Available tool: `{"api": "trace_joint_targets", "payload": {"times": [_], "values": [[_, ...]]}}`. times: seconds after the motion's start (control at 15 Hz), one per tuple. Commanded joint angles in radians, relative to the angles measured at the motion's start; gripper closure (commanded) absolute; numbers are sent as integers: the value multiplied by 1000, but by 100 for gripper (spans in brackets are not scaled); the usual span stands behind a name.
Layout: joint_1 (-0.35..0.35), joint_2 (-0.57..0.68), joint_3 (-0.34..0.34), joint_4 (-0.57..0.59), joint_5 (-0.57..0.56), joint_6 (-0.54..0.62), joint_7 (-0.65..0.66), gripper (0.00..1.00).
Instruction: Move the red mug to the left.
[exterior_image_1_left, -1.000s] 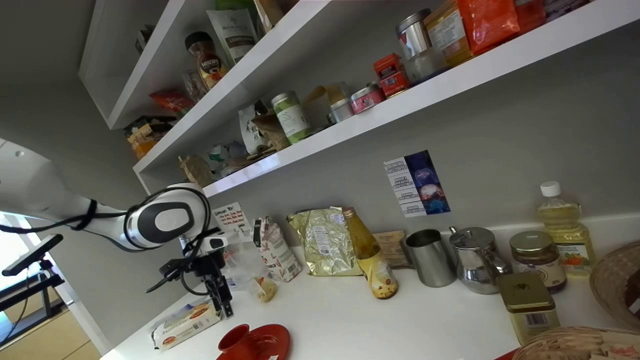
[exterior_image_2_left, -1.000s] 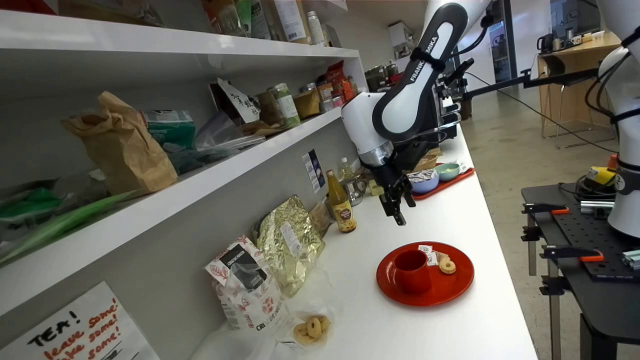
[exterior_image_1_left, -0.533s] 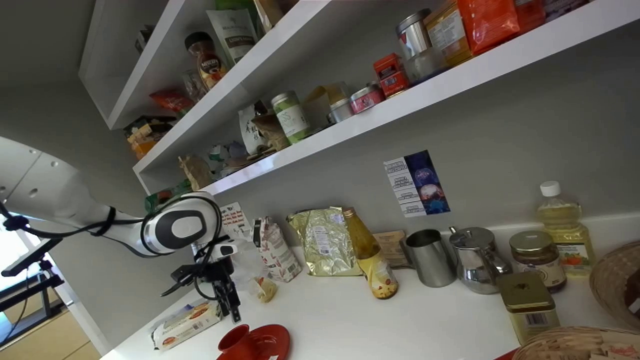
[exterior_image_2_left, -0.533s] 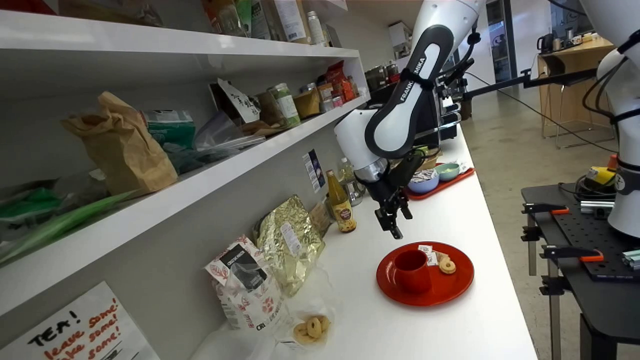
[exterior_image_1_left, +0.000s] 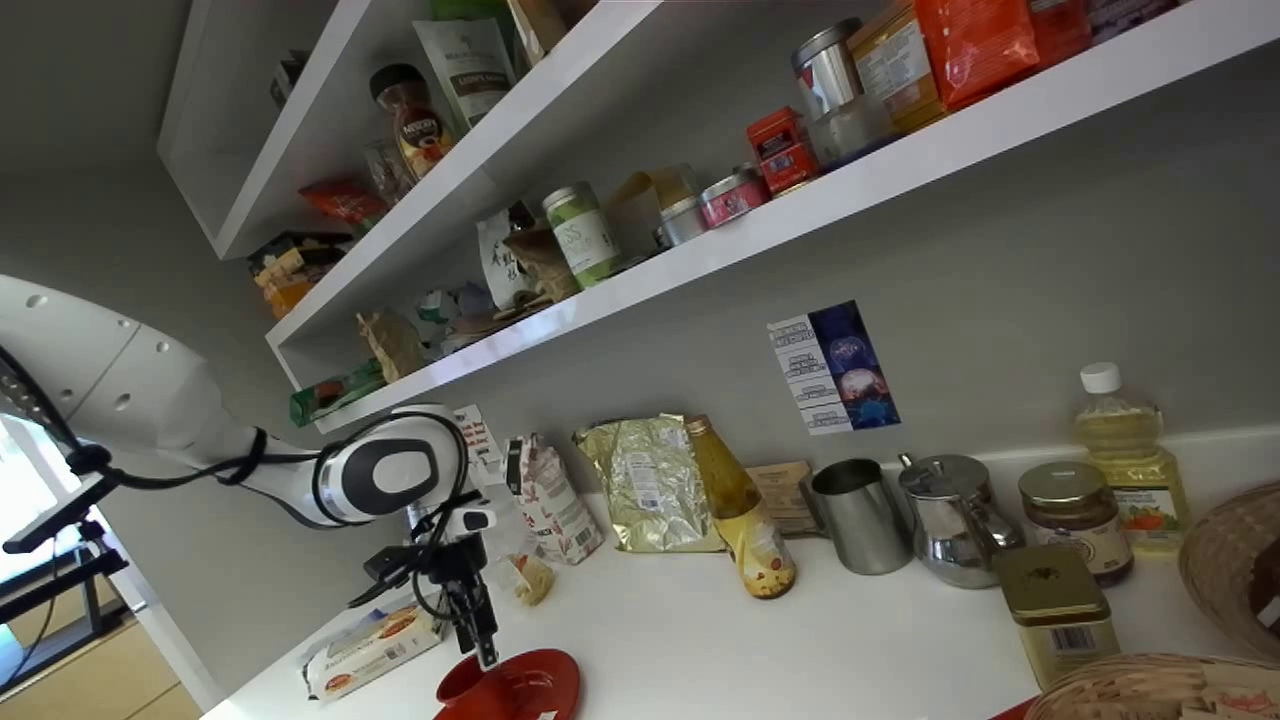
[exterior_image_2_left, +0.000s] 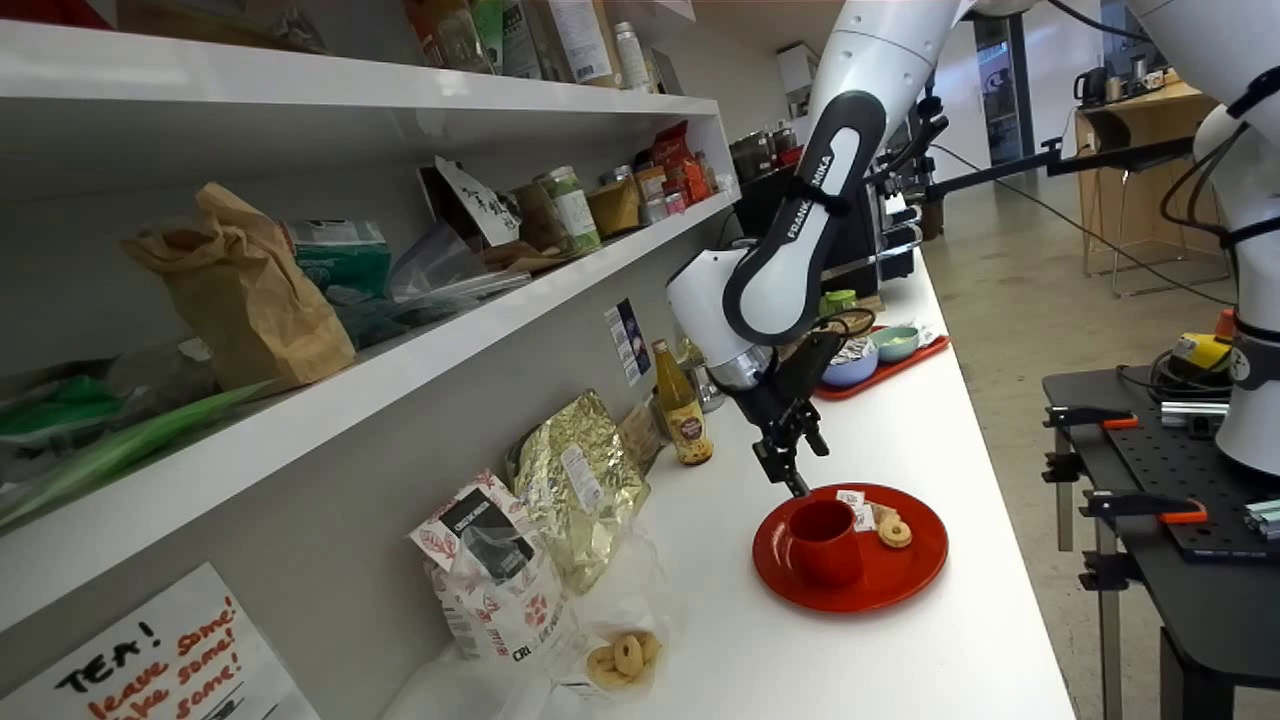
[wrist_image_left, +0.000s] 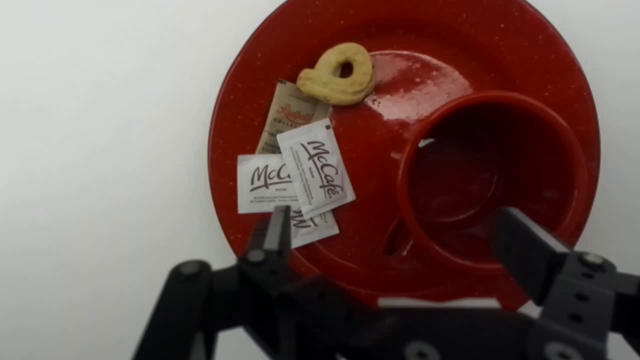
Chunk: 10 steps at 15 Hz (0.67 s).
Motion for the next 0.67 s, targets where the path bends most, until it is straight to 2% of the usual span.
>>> {"api": "trace_joint_targets", "payload": {"times": [0.0, 0.6], "values": [[17, 58, -16, 58, -1, -51, -7, 0], [20, 125, -12, 108, 8, -102, -20, 0]]}}
